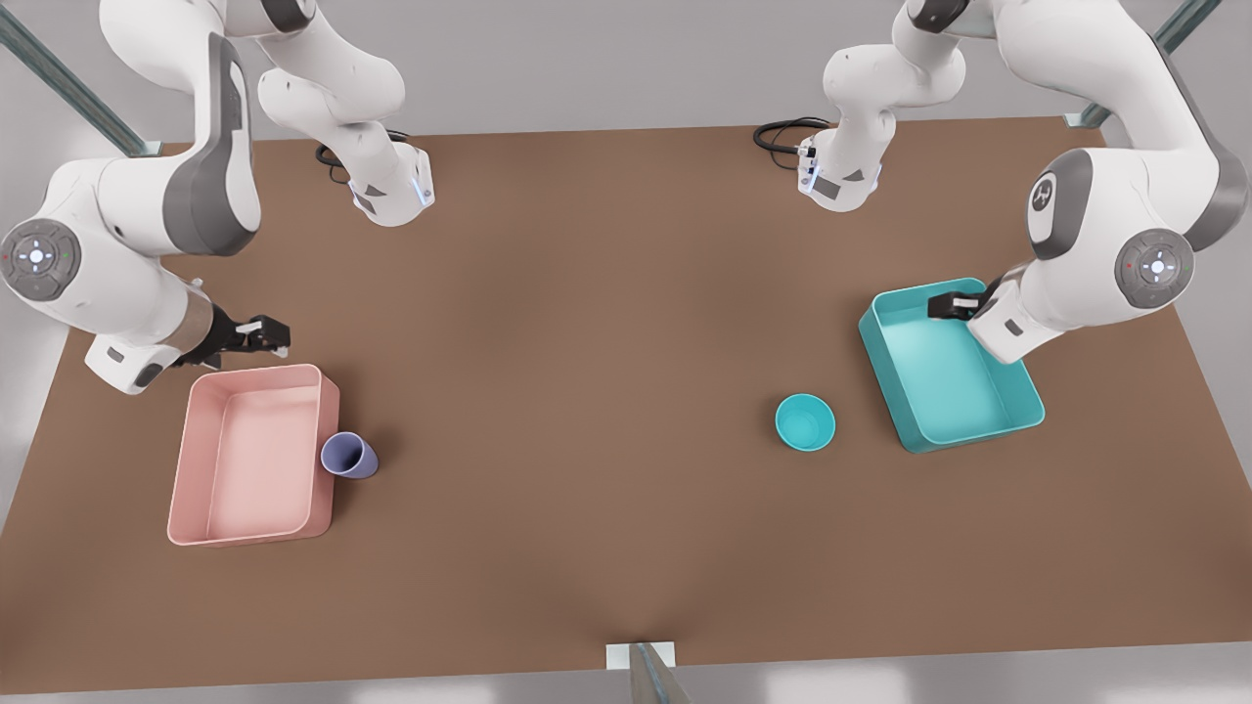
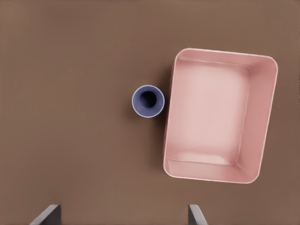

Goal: Put the bowls and cups in different boxes

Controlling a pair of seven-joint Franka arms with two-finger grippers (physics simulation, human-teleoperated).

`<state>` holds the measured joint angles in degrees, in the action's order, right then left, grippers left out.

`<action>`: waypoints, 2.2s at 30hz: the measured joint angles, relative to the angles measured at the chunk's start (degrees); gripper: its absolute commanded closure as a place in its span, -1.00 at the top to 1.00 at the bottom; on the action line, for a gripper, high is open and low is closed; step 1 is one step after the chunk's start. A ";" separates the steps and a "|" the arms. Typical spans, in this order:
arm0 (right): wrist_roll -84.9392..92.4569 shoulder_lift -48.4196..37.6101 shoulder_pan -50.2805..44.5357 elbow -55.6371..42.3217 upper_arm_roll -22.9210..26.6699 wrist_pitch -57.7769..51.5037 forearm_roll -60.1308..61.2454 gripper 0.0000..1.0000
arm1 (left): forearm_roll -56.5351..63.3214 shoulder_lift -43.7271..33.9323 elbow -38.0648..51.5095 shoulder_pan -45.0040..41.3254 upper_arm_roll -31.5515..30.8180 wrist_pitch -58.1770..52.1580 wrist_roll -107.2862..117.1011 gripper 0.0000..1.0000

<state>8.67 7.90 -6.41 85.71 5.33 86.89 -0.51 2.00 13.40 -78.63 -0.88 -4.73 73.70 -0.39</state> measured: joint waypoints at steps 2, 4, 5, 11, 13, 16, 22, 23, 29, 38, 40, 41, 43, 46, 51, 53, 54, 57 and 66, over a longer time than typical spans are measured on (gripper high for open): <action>0.21 1.01 0.08 -0.46 -0.17 0.68 -0.13 1.00 | -0.01 0.39 0.03 -0.04 -0.06 0.17 -0.13 1.00; 0.41 5.38 -0.76 -1.93 -0.55 1.99 -0.02 1.00 | 0.13 5.07 0.56 -3.51 -0.30 0.93 0.13 1.00; 0.50 8.53 -2.27 -3.08 -0.65 3.03 -0.05 1.00 | 0.93 9.03 1.24 -7.62 -0.33 2.68 0.72 1.00; 0.95 23.76 -4.00 -4.50 -0.77 13.73 0.41 1.00 | 6.92 25.65 2.14 -22.10 -0.45 20.76 7.47 1.00; 1.12 26.66 -3.77 -4.54 -0.71 17.53 0.55 1.00 | 8.89 28.10 1.82 -22.59 -0.41 26.03 9.53 1.00; 1.35 28.82 -3.77 -4.06 -0.68 21.86 0.51 1.00 | 10.47 29.30 -1.46 -22.44 -0.37 31.45 12.19 1.00; 1.71 26.98 -3.79 2.93 -0.65 27.00 0.32 1.00 | 11.36 28.55 -9.26 -21.70 -0.20 36.29 16.46 1.00; 1.76 25.82 -3.63 5.09 -0.62 27.80 0.29 1.00 | 11.37 28.44 -9.83 -21.47 -0.19 36.75 17.04 1.00; 2.01 22.38 -2.94 12.52 -0.58 32.02 0.19 1.00 | 11.56 30.10 -10.39 -20.69 -0.02 38.78 19.92 0.28; 2.24 24.50 -2.91 17.42 -0.58 38.09 0.11 1.00 | 11.16 28.81 -8.69 -20.77 0.62 38.69 23.45 -0.57; 2.28 24.61 -2.91 17.67 -0.59 39.28 0.13 0.87 | 10.76 27.58 -8.65 -20.50 1.17 38.01 23.84 -0.57; 2.31 24.58 -2.93 17.71 -0.59 39.72 0.14 0.61 | 10.65 27.16 -8.66 -20.40 1.33 37.68 24.01 -0.57; 2.42 24.52 -3.01 17.73 -0.58 40.32 0.23 -0.03 | 10.49 23.29 -8.63 -19.87 2.52 35.65 24.34 -0.57; 3.01 24.56 -3.18 17.54 -0.59 40.81 0.90 -0.43 | 9.99 12.83 -8.90 -13.94 3.30 28.86 24.80 -0.57; 3.72 24.99 -2.45 16.05 -0.58 41.10 0.83 -0.57 | 7.23 7.35 -18.08 -1.16 5.11 25.36 25.34 -0.57; 4.02 24.63 -2.52 12.34 -0.72 39.89 0.85 -0.57 | 6.69 6.99 -22.75 0.79 6.21 26.95 25.40 -0.57; 4.17 24.48 -2.73 9.70 -0.97 38.78 0.88 -0.57 | 6.52 6.98 -25.48 1.37 6.51 28.47 25.42 -0.57; 4.56 21.61 -2.77 4.47 -2.22 35.34 0.96 -0.57 | 6.21 8.93 -29.94 3.09 7.15 34.25 25.48 -0.57; 9.93 14.45 4.49 2.80 0.65 29.30 -1.87 -0.57 | 5.61 12.33 -33.61 3.83 7.24 45.43 25.23 1.00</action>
<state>18.61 22.36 -1.92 88.52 5.98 116.19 -2.37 7.61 25.73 -112.24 2.95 2.51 119.13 24.85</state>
